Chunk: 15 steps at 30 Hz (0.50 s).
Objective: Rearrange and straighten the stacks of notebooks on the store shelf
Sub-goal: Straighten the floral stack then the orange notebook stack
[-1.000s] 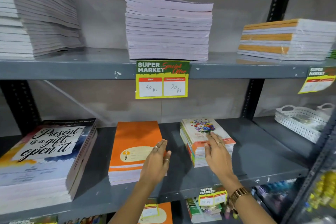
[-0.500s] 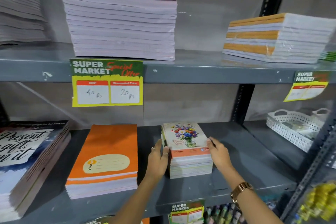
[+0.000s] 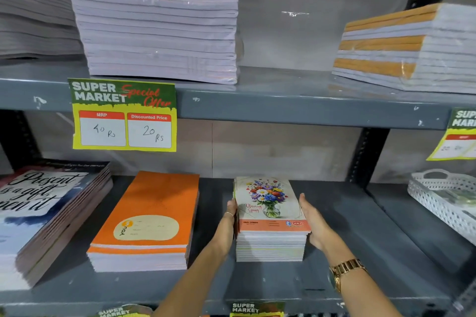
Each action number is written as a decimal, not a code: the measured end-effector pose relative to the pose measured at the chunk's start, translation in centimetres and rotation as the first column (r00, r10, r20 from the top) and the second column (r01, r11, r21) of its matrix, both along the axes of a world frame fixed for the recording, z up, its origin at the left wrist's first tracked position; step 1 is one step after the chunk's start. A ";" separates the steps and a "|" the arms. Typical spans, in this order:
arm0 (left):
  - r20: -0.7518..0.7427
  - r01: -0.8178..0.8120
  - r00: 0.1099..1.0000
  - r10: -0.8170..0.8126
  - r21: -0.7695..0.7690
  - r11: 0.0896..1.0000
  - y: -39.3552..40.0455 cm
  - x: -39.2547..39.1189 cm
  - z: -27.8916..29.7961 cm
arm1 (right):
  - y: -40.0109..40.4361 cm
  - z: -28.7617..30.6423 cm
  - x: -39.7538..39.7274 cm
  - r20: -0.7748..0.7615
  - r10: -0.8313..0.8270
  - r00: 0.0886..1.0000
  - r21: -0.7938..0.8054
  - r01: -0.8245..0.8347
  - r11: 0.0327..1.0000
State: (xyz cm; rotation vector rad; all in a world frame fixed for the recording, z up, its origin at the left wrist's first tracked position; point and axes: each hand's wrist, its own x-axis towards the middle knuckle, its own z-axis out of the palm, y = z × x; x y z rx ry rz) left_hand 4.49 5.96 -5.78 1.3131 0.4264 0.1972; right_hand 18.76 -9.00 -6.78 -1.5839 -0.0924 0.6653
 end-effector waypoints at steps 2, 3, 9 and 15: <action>0.017 0.023 1.000 -0.023 0.005 1.000 -0.7 -0.2 0.6 | 0.1 -0.2 0.1 0.017 -0.006 1.000 -0.042 0.006 0.999; 0.028 0.030 0.999 -0.030 -0.002 1.000 -0.8 -0.2 0.7 | 0.1 -0.3 0.3 0.018 -0.004 1.000 -0.061 0.005 0.998; -0.016 0.015 1.000 -0.014 0.040 0.999 0.1 1.1 -1.3 | 0.3 -1.0 0.8 -0.004 -0.010 1.000 -0.075 0.009 0.997; -0.068 0.002 0.998 0.004 0.085 0.996 0.1 1.4 -1.6 | 0.1 -1.3 0.9 -0.005 0.003 1.000 -0.082 -0.003 0.997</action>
